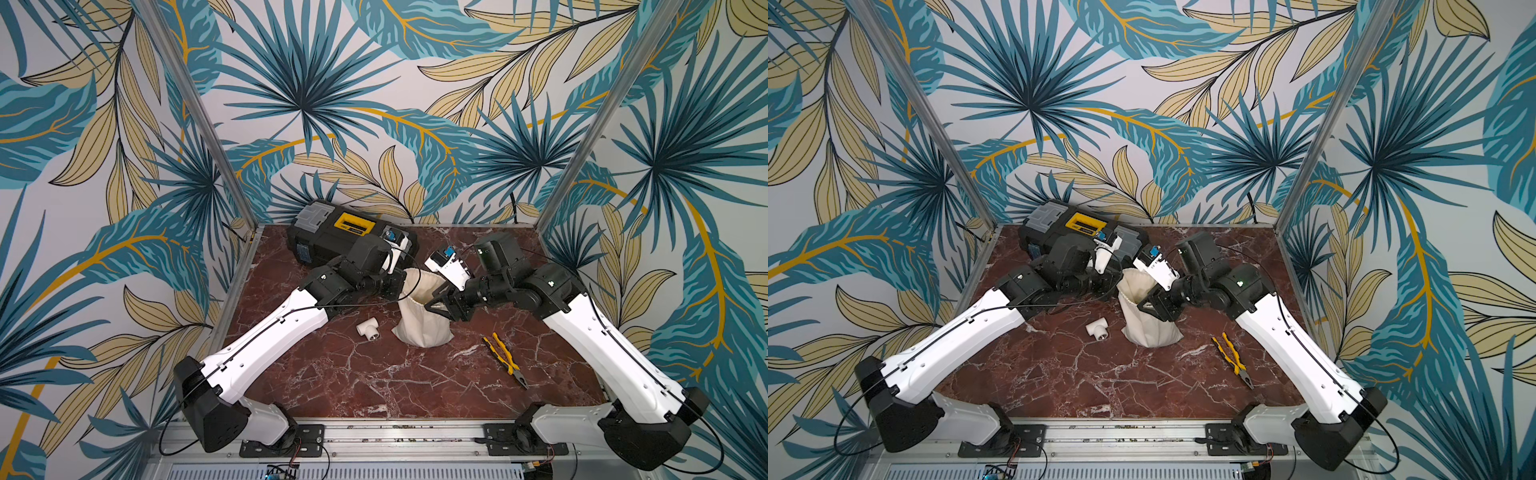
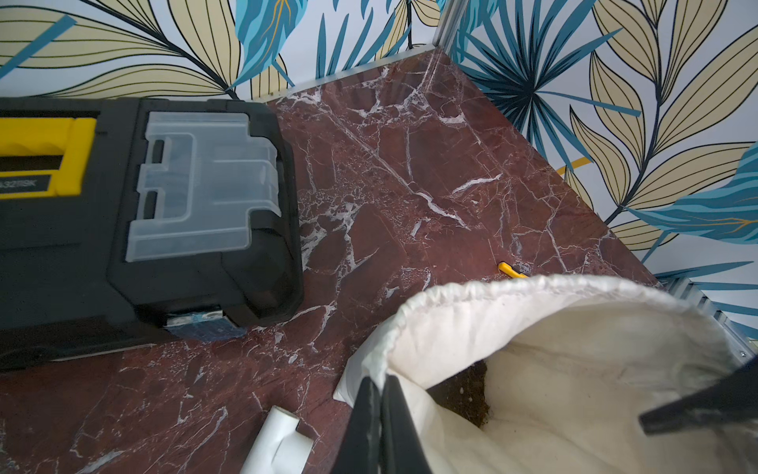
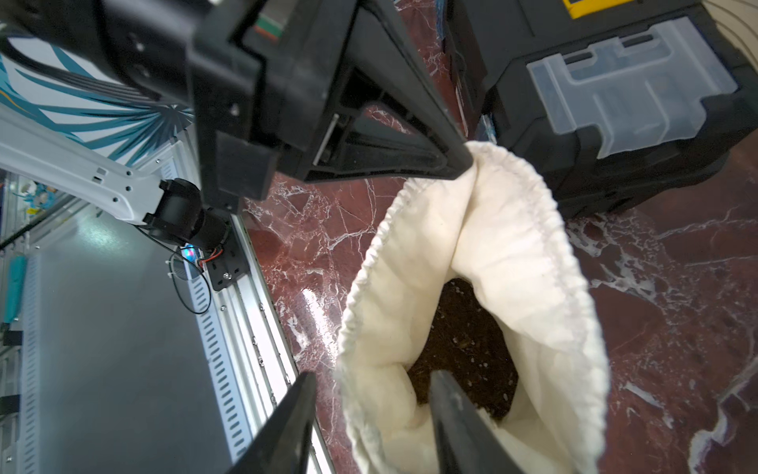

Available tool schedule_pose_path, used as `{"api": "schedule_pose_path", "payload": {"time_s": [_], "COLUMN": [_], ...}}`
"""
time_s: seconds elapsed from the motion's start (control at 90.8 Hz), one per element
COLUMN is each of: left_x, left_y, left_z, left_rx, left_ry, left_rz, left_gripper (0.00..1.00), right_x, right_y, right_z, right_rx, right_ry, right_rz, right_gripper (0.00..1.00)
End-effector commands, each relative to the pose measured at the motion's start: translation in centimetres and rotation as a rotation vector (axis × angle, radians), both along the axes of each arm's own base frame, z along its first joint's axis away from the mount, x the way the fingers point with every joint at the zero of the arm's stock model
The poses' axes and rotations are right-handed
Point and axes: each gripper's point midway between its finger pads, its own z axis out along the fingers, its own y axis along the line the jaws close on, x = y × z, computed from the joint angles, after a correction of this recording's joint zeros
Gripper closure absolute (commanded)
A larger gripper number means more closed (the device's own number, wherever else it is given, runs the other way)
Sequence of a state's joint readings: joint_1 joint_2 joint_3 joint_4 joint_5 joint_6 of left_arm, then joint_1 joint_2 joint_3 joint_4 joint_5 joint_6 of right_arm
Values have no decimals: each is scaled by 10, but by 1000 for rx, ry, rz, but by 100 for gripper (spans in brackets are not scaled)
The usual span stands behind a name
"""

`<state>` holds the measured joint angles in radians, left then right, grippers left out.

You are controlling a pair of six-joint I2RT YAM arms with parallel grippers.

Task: Close the soil bag
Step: Frap the soil bag at the center of the board.

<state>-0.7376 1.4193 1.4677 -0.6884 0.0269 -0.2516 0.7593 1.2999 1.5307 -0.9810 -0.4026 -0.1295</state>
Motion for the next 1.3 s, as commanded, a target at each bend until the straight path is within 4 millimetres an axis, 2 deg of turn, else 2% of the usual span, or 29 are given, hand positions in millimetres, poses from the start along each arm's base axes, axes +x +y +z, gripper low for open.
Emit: {"api": "schedule_pose_path", "payload": {"time_s": [0.0, 0.209, 0.308, 0.496, 0.76, 1.036, 1.146, 1.223, 1.289], "left_x": [3, 3, 3, 4, 3, 4, 4, 4, 3], "left_y": [0, 0, 0, 0, 1, -1, -1, 0, 0], "left_z": [18, 15, 12, 10, 5, 2, 1, 2, 2], "left_rx": [-18, -16, -13, -1, 8, 7, 9, 11, 14], "left_ry": [-35, -30, -23, -20, -15, -4, -5, -6, -6], "left_rz": [-5, -1, -2, 1, 1, -5, -3, -3, -3], "left_gripper": [100, 100, 100, 100, 100, 100, 100, 100, 100], "right_x": [-3, -3, -1, -6, -1, -6, -7, -8, -8], "right_y": [-8, -14, -17, -14, -12, -9, -8, -7, -7], "right_z": [-11, -2, 11, 31, 19, 28, 30, 30, 30], "right_rx": [-43, -22, 16, 98, 94, 151, 166, 173, 175], "right_ry": [11, -23, -68, -96, -93, -110, -104, -102, -103], "right_rz": [-18, -49, -76, -64, -76, -60, -52, -49, -50], "right_gripper": [71, 94, 100, 97, 86, 85, 76, 76, 84]}}
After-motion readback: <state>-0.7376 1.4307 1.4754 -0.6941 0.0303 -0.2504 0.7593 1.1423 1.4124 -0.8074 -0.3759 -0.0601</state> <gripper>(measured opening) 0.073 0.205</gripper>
